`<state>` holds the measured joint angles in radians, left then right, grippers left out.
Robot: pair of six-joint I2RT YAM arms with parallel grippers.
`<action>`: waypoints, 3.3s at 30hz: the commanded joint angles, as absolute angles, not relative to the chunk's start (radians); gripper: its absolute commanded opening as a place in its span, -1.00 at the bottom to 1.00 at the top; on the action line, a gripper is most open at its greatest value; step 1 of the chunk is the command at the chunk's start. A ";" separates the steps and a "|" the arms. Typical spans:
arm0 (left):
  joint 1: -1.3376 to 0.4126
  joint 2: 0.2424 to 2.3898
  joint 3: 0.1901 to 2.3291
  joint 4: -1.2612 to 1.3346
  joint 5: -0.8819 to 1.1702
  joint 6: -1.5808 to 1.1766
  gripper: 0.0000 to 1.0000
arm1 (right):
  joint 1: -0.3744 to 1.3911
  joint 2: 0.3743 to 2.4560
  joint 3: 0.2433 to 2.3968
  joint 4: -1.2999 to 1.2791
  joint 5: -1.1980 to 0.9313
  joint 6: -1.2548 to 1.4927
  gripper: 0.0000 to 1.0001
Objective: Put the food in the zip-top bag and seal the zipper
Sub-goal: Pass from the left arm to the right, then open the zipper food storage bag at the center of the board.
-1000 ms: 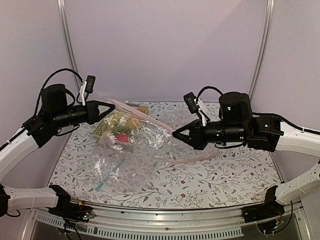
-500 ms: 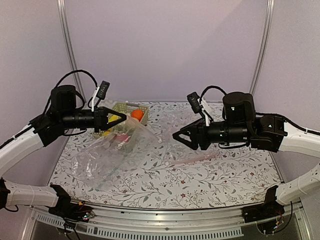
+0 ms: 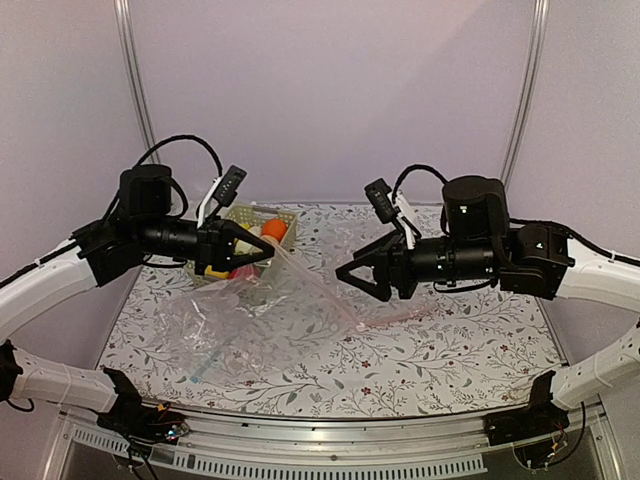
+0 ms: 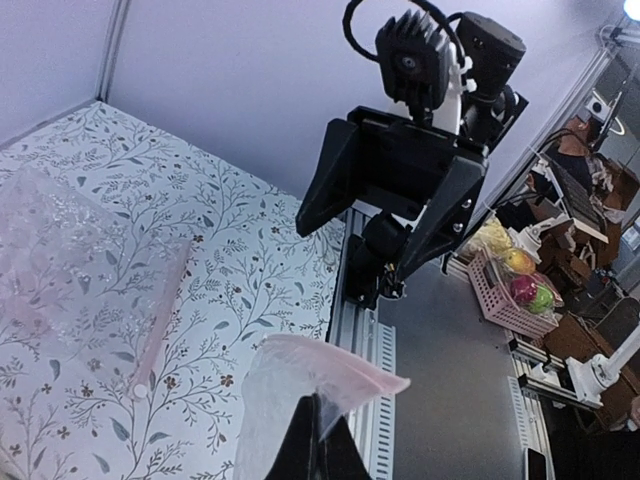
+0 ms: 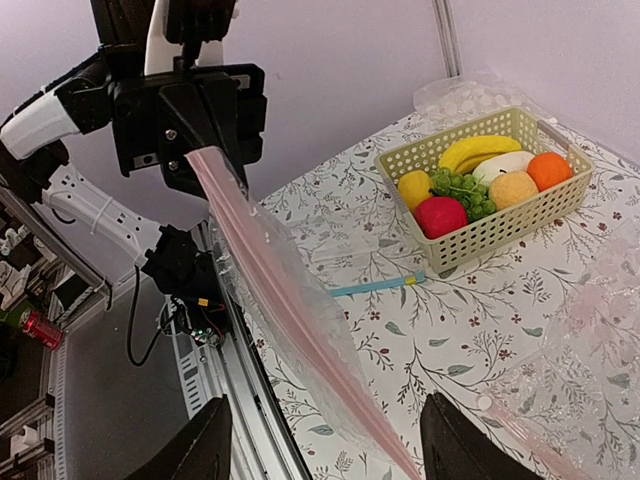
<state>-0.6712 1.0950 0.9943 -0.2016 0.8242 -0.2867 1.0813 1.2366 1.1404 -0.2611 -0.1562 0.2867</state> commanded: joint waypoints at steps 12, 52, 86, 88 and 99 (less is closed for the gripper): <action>-0.737 1.175 1.046 -0.218 0.849 -0.267 -1.00 | 1.129 1.377 1.268 -0.313 -0.143 0.189 0.14; -0.781 1.221 1.089 -0.239 0.727 -0.272 -0.65 | 1.147 1.400 1.261 -0.320 -0.039 0.139 -1.00; -0.846 1.172 1.032 -0.073 0.225 -0.496 0.59 | 1.048 1.239 1.349 -0.729 0.367 0.349 -1.00; -0.864 1.193 1.022 -0.033 0.234 -0.519 0.58 | 1.049 1.276 1.325 -0.671 0.305 0.372 -1.00; -0.931 1.297 0.987 0.130 0.268 -0.609 0.61 | 1.049 1.362 1.238 -0.380 0.131 0.475 -1.00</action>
